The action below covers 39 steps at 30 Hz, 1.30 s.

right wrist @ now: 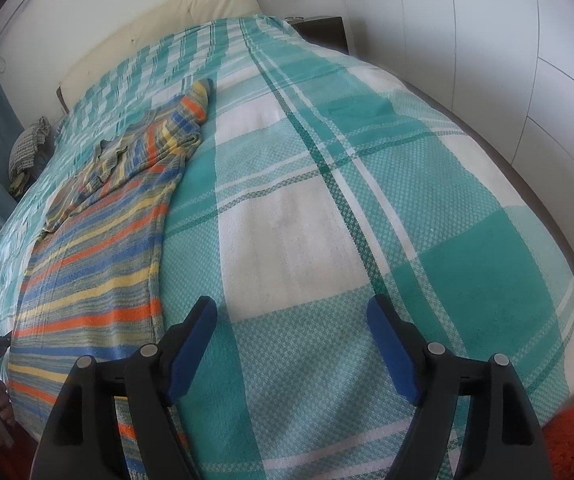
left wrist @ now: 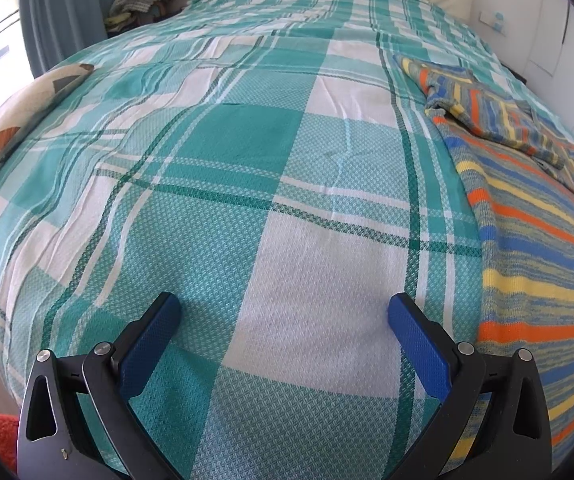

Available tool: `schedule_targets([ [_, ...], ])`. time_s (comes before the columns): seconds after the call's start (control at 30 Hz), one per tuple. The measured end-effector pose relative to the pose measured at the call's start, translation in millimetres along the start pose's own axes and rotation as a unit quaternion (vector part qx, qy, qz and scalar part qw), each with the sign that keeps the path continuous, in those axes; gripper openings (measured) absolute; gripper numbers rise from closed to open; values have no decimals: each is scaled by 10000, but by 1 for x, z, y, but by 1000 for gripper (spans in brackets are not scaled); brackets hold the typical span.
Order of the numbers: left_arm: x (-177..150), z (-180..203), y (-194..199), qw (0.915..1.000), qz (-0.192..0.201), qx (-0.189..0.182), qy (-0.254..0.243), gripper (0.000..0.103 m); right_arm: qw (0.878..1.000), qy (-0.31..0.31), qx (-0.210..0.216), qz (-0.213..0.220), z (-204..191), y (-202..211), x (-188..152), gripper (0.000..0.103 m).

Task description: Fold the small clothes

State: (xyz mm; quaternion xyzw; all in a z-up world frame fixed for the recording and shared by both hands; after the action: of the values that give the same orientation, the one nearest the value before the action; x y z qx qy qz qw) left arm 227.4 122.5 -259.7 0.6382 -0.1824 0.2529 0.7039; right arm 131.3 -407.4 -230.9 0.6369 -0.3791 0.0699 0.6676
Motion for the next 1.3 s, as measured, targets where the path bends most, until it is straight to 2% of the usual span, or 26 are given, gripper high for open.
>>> schedule_targets([
  [0.17, 0, 0, 0, 10000, -3, 4, -3, 103, 9998, 173, -111, 8, -5, -2, -2, 82],
  [1.3, -1, 1, 0, 10000, 3, 23, -16, 103, 9999, 107, -61, 0, -5, 0, -2, 83],
])
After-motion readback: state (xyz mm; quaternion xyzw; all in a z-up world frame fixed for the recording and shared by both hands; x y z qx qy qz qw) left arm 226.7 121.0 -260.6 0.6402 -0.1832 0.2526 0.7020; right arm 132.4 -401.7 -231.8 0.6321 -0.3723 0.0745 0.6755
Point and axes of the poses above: each gripper's, at about its wrist camera, not at the fingertips, and y roughly against the way its jaws point, z to its right, x to its top, the point moved 8 cm from there along -y, roughly the way its jaws point, and after that the axes turned 8 degrees about -x, right-handed, at the moved point
